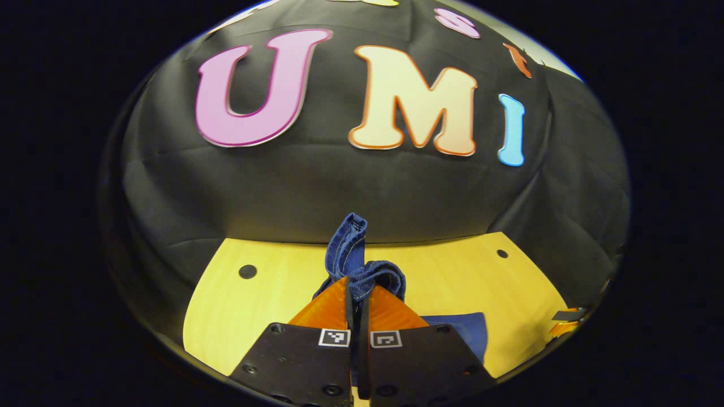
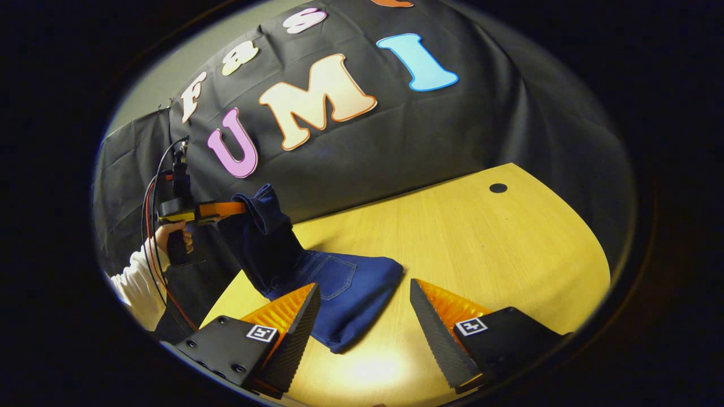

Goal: Grasp the waist and the cuffs of the jeans and fold them to make the two legs overlap; first hold the waist and fold one-third of the jeans toward the cuffs, then hold the cuffs and fold the remaining one-third in the same direction to finish folding.

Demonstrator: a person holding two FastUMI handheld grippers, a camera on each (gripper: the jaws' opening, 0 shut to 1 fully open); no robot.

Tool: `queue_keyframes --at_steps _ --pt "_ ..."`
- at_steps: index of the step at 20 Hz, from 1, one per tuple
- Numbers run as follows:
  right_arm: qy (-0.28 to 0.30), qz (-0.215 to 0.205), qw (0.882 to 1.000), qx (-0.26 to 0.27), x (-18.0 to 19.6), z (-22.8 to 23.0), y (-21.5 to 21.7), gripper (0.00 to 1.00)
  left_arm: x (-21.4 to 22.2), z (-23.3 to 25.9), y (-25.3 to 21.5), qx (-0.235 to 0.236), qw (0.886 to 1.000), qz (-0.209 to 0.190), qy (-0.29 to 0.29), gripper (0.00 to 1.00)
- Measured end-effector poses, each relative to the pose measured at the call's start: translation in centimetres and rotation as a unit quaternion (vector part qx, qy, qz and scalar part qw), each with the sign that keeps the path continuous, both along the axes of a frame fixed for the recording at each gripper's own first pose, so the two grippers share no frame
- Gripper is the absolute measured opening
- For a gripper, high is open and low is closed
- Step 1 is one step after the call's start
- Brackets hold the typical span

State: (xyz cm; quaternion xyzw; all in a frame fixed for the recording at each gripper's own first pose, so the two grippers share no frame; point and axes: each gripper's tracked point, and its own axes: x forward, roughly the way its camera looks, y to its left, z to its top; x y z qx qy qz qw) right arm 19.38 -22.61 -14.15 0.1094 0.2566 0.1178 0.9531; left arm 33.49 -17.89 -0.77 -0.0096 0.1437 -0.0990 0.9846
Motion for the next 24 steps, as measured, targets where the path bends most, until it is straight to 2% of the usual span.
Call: queue_keyframes --at_steps 4,8,10,13,14,15,16,18,19,22,24 --pt "-0.006 -0.013 1.000 0.010 -0.5 0.2 -2.6 0.98 -2.6 -0.3 -7.1 0.054 0.998 -0.041 0.005 0.00" --pt "0.001 -0.023 1.000 0.009 -1.4 -0.7 -4.6 0.98 -6.0 -4.8 -11.2 0.136 0.989 -0.061 0.023 0.00" --pt "0.002 -0.025 1.000 0.010 -1.7 -0.9 -4.8 0.98 -7.3 -7.1 -12.6 0.163 0.984 -0.070 0.021 0.00" --pt "0.008 -0.020 1.000 0.005 -2.3 -1.6 -4.7 0.98 -8.9 -10.5 -13.7 0.173 0.983 -0.058 0.022 0.00" --pt "0.010 -0.017 1.000 0.002 -2.5 -1.9 -4.6 0.98 -9.3 -12.0 -14.6 0.163 0.984 -0.068 0.030 0.01" --pt "0.012 -0.013 1.000 0.002 -2.7 -2.0 -4.3 0.98 -10.1 -13.4 -15.8 0.154 0.984 -0.078 0.037 0.12" --pt "0.013 -0.009 1.000 0.002 -2.8 -2.0 -4.1 0.98 -11.1 -14.4 -17.0 0.143 0.984 -0.092 0.049 0.34" --pt "0.016 -0.006 1.000 -0.001 -2.9 -2.2 -3.7 0.98 -12.6 -15.0 -19.0 0.101 0.987 -0.112 0.046 0.51" --pt "0.017 -0.006 1.000 -0.001 -2.9 -2.2 -3.6 0.98 -13.2 -14.5 -19.6 0.081 0.990 -0.114 0.037 0.75" --pt "0.010 -0.011 1.000 0.001 -2.9 -1.5 -3.0 0.98 -14.0 -11.6 -18.1 0.048 0.995 -0.089 0.003 0.89" --pt "-0.003 -0.018 1.000 -0.004 -2.8 -0.6 -2.5 0.98 -14.5 -10.3 -15.6 0.048 0.997 -0.064 -0.013 0.91"
